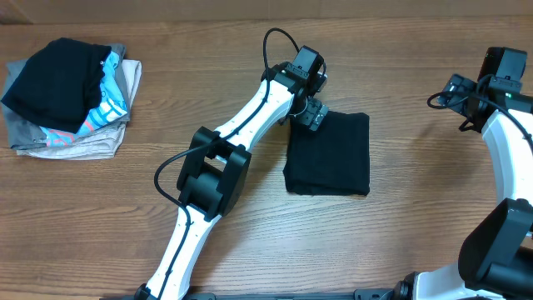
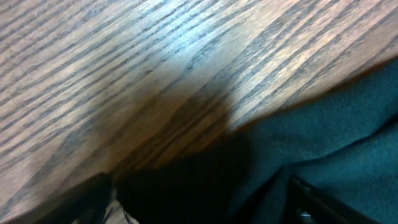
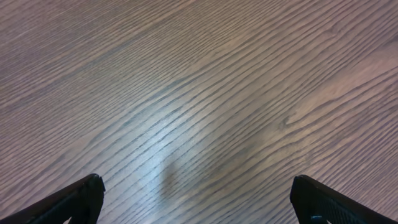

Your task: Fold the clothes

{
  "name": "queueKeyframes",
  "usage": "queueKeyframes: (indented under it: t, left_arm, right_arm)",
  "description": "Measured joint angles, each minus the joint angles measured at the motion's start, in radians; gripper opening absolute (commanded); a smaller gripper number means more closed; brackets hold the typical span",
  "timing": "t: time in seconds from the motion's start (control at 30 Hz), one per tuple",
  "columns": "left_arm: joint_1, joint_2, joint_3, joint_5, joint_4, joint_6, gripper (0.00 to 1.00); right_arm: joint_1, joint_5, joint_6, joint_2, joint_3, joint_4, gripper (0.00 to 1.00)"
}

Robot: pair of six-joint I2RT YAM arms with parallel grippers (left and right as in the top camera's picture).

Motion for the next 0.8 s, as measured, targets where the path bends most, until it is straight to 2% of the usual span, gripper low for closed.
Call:
queueKeyframes:
  t: [0.07, 0.17, 0.23, 0.3, 0.37, 0.63, 0.8]
  left_arm:
    - [0.0, 0.0, 0.0, -0.001, -0.002, 0.0, 0.74]
    - [0.0, 0.0, 0.0, 0.003, -0.008, -0.003, 0.58]
    - [0.0, 0.001, 0.0, 0.003, -0.013, -0.001, 0.55]
    - [0.0, 0.001, 0.0, 0.004, -0.019, -0.003, 0.61]
    - [0.0, 0.001, 0.0, 0.004, -0.02, 0.0, 0.73]
    - [0.0, 0.001, 0.005, 0.003, -0.026, 0.01, 0.97]
    - [0.008, 0.001, 0.051, 0.004, -0.118, 0.027, 1.0]
  right_arm:
    - [0.0, 0.0, 0.0, 0.0, 0.0, 0.0, 1.0]
    - [0.0, 0.0, 0.0, 0.0, 0.0, 0.0, 1.0]
    - [0.0, 0.0, 0.0, 0.0, 0.0, 0.0, 1.0]
    - [0.0, 0.0, 0.0, 0.0, 0.0, 0.0, 1.0]
    - [0.0, 0.001, 0.0, 0.0, 0.0, 0.0, 1.0]
    - [0.0, 0.001, 0.0, 0.0, 0.0, 0.0, 1.0]
    - [0.0, 0.0, 0.0, 0.0, 0.0, 0.001, 1.0]
